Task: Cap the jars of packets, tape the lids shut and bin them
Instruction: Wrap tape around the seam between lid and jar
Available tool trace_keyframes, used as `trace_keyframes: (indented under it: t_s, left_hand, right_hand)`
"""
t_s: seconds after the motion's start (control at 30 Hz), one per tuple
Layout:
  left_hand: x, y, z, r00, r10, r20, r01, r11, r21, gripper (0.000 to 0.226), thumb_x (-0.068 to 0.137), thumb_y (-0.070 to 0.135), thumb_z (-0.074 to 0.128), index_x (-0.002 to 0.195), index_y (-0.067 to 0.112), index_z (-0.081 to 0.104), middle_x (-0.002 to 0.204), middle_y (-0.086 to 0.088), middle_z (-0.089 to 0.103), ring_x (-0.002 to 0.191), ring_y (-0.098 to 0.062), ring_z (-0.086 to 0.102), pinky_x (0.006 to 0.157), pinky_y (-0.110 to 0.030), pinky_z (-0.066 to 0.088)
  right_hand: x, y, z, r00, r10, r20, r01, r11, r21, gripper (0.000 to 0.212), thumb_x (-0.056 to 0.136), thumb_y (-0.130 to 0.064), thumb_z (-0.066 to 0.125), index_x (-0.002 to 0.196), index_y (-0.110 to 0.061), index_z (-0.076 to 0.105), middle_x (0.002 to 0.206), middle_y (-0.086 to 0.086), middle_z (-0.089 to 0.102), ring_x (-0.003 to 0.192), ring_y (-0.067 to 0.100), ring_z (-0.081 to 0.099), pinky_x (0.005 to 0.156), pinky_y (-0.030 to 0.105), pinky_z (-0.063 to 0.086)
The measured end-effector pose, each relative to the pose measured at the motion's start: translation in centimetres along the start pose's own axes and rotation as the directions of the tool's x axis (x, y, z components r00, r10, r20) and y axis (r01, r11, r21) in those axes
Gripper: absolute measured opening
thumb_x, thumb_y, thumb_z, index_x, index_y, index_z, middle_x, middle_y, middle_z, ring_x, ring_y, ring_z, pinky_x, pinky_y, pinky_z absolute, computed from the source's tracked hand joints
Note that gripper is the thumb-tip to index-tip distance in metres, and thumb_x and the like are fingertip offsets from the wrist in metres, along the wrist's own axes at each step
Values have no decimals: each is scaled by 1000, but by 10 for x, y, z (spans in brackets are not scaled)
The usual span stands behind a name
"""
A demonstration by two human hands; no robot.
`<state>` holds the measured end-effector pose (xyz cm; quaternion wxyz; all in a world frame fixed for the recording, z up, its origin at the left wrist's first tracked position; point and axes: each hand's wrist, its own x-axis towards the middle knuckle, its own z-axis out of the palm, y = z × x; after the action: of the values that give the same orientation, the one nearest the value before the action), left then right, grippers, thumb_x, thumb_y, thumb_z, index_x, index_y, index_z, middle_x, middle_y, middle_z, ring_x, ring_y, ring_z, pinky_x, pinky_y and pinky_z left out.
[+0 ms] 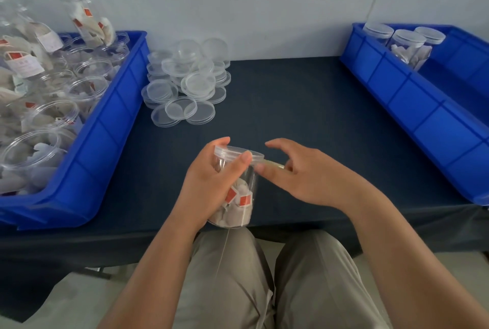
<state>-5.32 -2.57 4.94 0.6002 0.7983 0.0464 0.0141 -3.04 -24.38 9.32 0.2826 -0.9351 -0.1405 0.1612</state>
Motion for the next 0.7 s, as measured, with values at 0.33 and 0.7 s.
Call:
trace_keyframes:
  t_s: [0.33, 0.7]
  left_hand:
    - [-10, 5, -15, 980, -150, 127, 182, 938, -296, 86, 58, 92, 76, 130, 44, 69, 119, 10, 76, 109, -16, 76, 94, -49, 62]
    - [-11, 3, -20, 880, -131, 456, 419, 666, -617, 86, 77, 70, 83, 136, 9, 69, 128, -25, 68, 106, -39, 70, 86, -50, 58]
  right_hand:
    - [-18, 3, -25, 998, -65, -16, 64, 996, -58, 52, 85, -85, 33, 113, -51, 60, 89, -37, 62, 77, -12, 61, 58, 17, 42]
    - [-11, 7, -20, 991, -136, -19, 136, 990, 33, 58, 80, -97, 33, 118, -59, 55, 88, -26, 67, 73, -4, 63, 57, 18, 42]
